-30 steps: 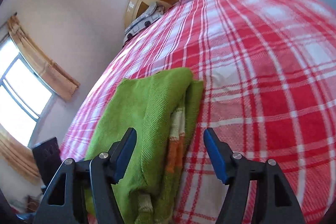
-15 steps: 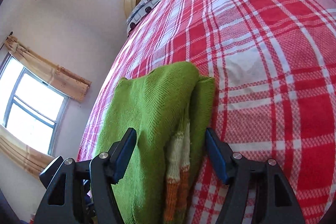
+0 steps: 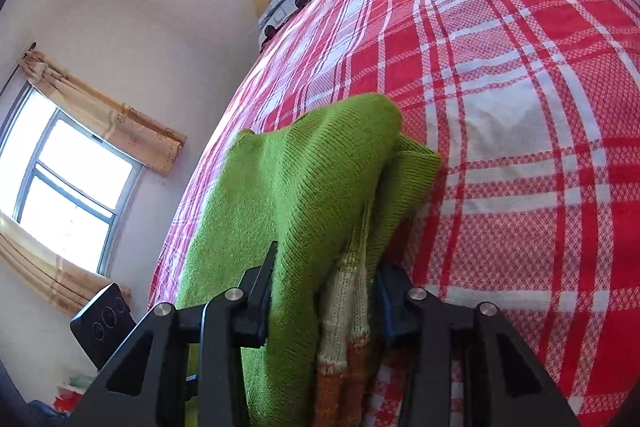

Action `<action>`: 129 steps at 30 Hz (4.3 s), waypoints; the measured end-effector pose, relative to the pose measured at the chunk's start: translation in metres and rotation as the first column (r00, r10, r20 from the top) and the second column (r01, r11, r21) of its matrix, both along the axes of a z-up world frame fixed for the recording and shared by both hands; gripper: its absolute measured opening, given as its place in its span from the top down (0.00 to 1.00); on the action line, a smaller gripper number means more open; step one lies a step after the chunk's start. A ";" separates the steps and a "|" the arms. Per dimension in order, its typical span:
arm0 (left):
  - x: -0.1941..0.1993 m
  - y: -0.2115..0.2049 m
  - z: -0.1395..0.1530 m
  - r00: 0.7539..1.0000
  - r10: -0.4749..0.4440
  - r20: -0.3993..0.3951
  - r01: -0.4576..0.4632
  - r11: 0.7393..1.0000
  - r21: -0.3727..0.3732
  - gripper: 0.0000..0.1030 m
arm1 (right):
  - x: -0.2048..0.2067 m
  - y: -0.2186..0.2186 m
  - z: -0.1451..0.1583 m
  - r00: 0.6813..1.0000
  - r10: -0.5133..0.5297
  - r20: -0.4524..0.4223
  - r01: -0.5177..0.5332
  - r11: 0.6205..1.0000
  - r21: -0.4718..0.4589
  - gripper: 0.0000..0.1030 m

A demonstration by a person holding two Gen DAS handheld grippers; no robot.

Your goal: Fold small clothes

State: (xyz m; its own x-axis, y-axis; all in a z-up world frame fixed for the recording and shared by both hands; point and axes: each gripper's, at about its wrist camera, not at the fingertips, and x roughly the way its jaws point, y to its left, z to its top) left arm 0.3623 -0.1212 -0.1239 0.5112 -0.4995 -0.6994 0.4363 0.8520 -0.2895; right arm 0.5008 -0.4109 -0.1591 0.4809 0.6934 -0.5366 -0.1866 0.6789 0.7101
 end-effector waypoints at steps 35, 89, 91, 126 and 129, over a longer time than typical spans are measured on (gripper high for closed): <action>-0.028 -0.006 0.031 0.998 -0.042 0.053 0.038 0.996 0.079 0.63 | -0.075 0.038 0.040 0.984 -0.075 0.160 0.106 0.974 -0.198 0.69; -0.179 0.218 0.071 0.934 0.321 0.160 -0.338 0.937 0.094 0.65 | -0.157 0.349 0.086 0.916 0.325 0.236 -0.298 0.944 -0.143 0.69; -0.182 0.224 0.071 0.928 0.334 0.162 -0.352 0.931 0.095 0.65 | -0.158 0.360 0.085 0.912 0.337 0.233 -0.310 0.940 -0.143 0.69; -0.224 0.293 0.019 0.877 0.468 0.109 -0.479 0.869 0.123 0.64 | -0.157 0.477 0.044 0.869 0.480 0.119 -0.460 0.873 -0.162 0.69; -0.225 0.293 0.015 0.877 0.467 0.109 -0.479 0.869 0.129 0.64 | -0.157 0.477 0.042 0.870 0.479 0.114 -0.459 0.873 -0.165 0.69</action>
